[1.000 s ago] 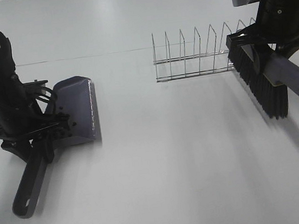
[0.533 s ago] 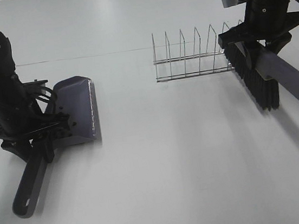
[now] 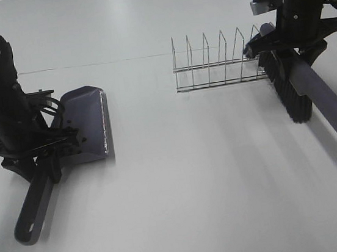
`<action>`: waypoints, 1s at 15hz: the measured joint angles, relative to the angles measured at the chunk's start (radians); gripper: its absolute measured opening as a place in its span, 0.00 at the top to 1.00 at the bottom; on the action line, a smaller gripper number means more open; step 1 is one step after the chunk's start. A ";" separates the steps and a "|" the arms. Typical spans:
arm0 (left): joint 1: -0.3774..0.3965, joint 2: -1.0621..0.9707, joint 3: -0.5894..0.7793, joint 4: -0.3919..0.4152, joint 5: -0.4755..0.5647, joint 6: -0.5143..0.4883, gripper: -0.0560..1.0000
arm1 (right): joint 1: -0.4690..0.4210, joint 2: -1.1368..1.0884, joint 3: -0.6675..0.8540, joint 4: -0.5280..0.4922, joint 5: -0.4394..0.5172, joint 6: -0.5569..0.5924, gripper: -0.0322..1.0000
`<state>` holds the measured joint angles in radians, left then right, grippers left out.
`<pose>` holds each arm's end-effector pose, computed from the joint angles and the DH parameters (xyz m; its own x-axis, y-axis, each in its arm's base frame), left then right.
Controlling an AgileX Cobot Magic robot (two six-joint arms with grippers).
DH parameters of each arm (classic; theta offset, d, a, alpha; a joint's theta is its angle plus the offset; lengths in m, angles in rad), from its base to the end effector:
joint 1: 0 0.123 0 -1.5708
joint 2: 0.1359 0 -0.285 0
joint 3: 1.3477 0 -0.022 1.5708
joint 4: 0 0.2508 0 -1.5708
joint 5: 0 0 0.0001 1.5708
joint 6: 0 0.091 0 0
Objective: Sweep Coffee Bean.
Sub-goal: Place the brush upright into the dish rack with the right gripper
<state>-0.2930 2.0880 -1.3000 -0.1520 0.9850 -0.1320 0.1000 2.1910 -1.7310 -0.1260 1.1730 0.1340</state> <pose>0.3500 -0.1176 0.1147 -0.9881 0.0755 0.1338 0.0625 0.9931 -0.0990 0.4384 0.0334 0.1691 -0.9992 -0.0155 -0.0376 -0.0112 0.9935 -0.1130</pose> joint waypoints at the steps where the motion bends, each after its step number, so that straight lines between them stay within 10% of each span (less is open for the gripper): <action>1: 0.000 0.000 0.000 0.000 0.000 0.000 0.63 | -0.034 0.000 0.000 0.033 0.017 -0.019 0.67; 15: 0.000 0.000 0.000 -0.052 -0.008 0.000 0.63 | -0.034 0.049 -0.036 0.111 0.089 -0.174 0.67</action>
<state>-0.2930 2.0880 -1.3000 -0.2040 0.9770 -0.1320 0.0660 2.2400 -1.7670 -0.0150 1.2620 -0.0400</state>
